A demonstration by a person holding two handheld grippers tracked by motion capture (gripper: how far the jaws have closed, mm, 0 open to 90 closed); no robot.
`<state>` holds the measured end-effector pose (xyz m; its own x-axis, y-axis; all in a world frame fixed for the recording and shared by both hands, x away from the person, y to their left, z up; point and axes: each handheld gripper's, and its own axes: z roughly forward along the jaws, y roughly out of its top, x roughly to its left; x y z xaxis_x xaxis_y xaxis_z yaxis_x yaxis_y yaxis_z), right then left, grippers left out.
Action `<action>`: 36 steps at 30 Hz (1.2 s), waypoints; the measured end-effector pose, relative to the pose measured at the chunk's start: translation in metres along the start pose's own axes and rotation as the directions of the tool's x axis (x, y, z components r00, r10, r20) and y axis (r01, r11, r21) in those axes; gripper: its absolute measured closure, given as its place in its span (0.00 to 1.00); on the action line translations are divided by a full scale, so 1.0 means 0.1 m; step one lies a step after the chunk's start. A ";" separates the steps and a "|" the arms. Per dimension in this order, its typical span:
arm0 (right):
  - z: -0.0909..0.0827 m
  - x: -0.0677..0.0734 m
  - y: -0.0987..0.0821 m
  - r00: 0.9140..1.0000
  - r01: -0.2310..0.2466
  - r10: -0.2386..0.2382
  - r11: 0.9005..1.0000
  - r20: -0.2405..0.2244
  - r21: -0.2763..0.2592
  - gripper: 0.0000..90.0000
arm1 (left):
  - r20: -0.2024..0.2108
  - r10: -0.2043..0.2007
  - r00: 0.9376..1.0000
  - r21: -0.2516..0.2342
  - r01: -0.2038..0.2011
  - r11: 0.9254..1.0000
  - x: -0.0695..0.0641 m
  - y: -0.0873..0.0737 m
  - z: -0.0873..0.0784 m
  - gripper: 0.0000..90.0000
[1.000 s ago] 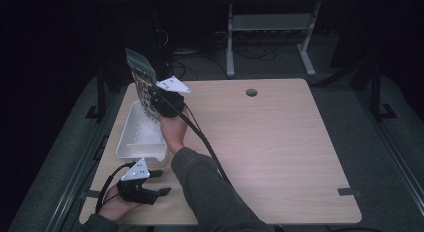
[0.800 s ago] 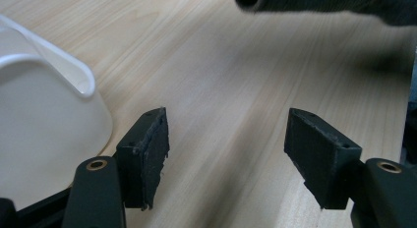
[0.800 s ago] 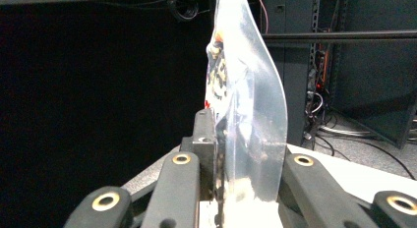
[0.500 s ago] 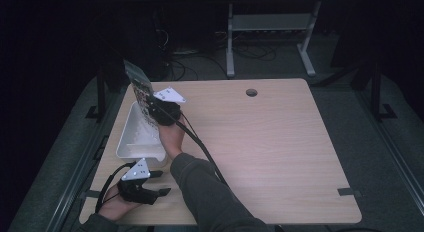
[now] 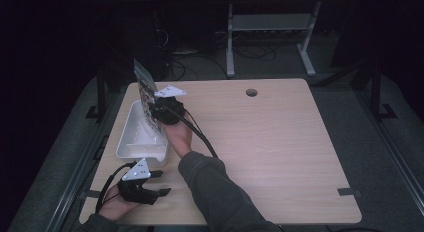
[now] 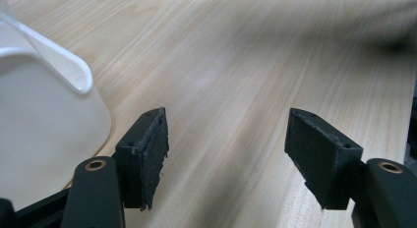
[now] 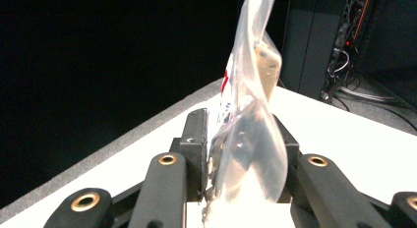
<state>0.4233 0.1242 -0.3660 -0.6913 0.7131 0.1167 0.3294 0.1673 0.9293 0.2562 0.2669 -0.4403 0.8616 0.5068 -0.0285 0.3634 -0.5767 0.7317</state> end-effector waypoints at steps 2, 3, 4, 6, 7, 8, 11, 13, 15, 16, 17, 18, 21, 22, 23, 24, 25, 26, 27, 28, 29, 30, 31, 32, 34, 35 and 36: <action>-0.01 0.00 -0.01 1.000 0.003 -0.003 1.000 0.000 0.008 0.75 | 0.000 0.000 1.000 -0.001 0.000 1.000 0.00 0.00 0.00 0.36; -0.01 0.00 -0.01 1.000 0.006 -0.006 1.000 -0.002 0.011 0.75 | -0.001 0.001 1.000 -0.002 -0.001 1.000 0.00 0.00 0.00 0.36; -0.02 0.01 -0.02 1.000 0.008 -0.008 1.000 -0.002 0.017 0.76 | -0.001 0.001 1.000 -0.001 -0.001 1.000 0.00 0.00 0.00 0.36; -0.02 0.02 -0.03 1.000 0.023 -0.023 0.999 0.000 0.029 0.76 | 0.000 0.000 1.000 -0.001 0.000 1.000 0.00 0.00 0.00 0.36; -0.03 0.02 -0.04 0.999 0.032 -0.032 0.999 0.000 0.033 0.77 | 0.000 0.000 1.000 -0.001 0.000 1.000 0.00 0.00 0.00 0.36; -0.03 0.02 -0.05 0.999 0.036 -0.036 0.999 0.001 0.036 0.77 | 0.000 0.000 1.000 -0.001 0.000 1.000 0.00 0.00 0.00 0.36; -0.05 0.02 -0.07 0.999 0.045 -0.045 0.998 0.014 0.044 0.78 | 0.000 0.000 1.000 -0.001 0.000 1.000 0.00 0.00 0.00 0.36; -0.06 0.02 -0.08 0.999 0.048 -0.049 0.998 0.022 0.049 0.78 | -0.001 0.001 1.000 0.000 -0.001 1.000 0.00 0.00 0.00 0.36; -0.07 0.03 -0.10 0.998 0.049 -0.050 0.997 0.030 0.052 0.79 | -0.001 0.002 1.000 0.001 -0.002 1.000 0.00 0.00 0.00 0.36; -0.07 0.03 -0.10 0.998 0.051 -0.053 0.997 0.031 0.052 0.79 | -0.001 0.001 1.000 0.000 -0.001 1.000 0.00 0.00 0.01 0.36; -0.08 0.04 -0.10 0.998 0.056 -0.057 0.997 0.033 0.053 0.79 | -0.002 0.000 1.000 0.000 0.000 1.000 0.01 0.00 0.01 0.36; -0.08 0.05 -0.11 0.997 0.060 -0.062 0.997 0.036 0.054 0.79 | -0.002 0.000 1.000 0.000 0.000 1.000 0.01 0.00 0.01 0.36; -0.07 0.05 -0.11 0.997 0.062 -0.064 0.997 0.042 0.056 0.79 | -0.002 0.000 1.000 0.001 0.000 1.000 0.00 0.00 0.01 0.36; -0.07 0.05 -0.11 0.997 0.064 -0.067 0.996 0.043 0.056 0.79 | -0.002 0.000 1.000 0.001 0.000 1.000 0.00 0.00 0.01 0.36; -0.07 0.05 -0.11 0.997 0.060 -0.063 0.997 0.042 0.056 0.79 | -0.001 0.001 1.000 0.002 -0.001 1.000 0.00 0.00 0.01 0.36; -0.07 0.05 -0.11 0.997 0.058 -0.060 0.997 0.040 0.055 0.79 | -0.001 0.001 1.000 0.002 -0.001 1.000 0.00 0.00 0.01 0.36; -0.07 0.05 -0.11 0.998 0.055 -0.057 0.997 0.037 0.054 0.79 | -0.001 0.000 1.000 0.002 0.000 1.000 0.00 0.00 0.01 0.36; -0.07 0.04 -0.11 0.999 0.036 -0.038 0.998 0.033 0.052 0.79 | -0.001 0.000 1.000 0.003 0.000 1.000 0.00 0.00 0.01 0.36; -0.06 0.04 -0.11 0.999 0.026 -0.027 0.998 0.033 0.052 0.79 | -0.001 0.000 1.000 0.004 0.000 1.000 0.01 0.00 0.02 0.36; -0.06 0.03 -0.10 0.999 0.019 -0.020 0.999 0.027 0.051 0.78 | -0.001 0.001 1.000 0.005 -0.001 1.000 0.01 0.00 0.02 0.36; -0.05 0.03 -0.09 1.000 0.018 -0.019 0.999 0.021 0.051 0.78 | 0.001 0.000 1.000 0.003 0.000 1.000 0.01 0.00 0.02 0.36; -0.05 0.03 -0.09 1.000 0.017 -0.018 0.998 0.017 0.054 0.76 | 0.000 -0.001 1.000 0.002 0.001 1.000 0.01 0.00 0.01 0.36; -0.04 0.03 -0.08 1.000 0.014 -0.015 0.998 0.010 0.057 0.73 | -0.001 0.000 1.000 0.000 0.000 1.000 0.01 0.00 0.01 0.36; -0.04 0.02 -0.08 1.000 0.011 -0.011 0.998 0.002 0.056 0.68 | 0.000 -0.001 1.000 0.000 0.001 1.000 0.01 0.00 0.01 0.36; -0.03 -0.01 -0.08 1.000 -0.017 0.018 0.998 -0.013 0.062 0.60 | 0.004 0.000 1.000 -0.001 0.000 1.000 0.00 0.00 0.01 0.36; -0.03 -0.02 -0.08 0.999 -0.033 0.034 0.997 -0.023 0.068 0.58 | 0.005 0.003 1.000 -0.001 -0.003 1.000 -0.01 0.01 0.01 0.36; -0.03 -0.03 -0.09 0.999 -0.040 0.043 0.997 -0.032 0.073 0.56 | 0.005 0.005 1.000 0.001 -0.005 1.000 -0.01 0.01 0.02 0.36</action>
<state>0.4209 0.1184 -0.3738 -0.6969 0.6974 0.1673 0.4031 0.1879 0.8957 0.2561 0.2649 -0.4408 0.8650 0.5009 -0.0286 0.3596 -0.5794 0.7314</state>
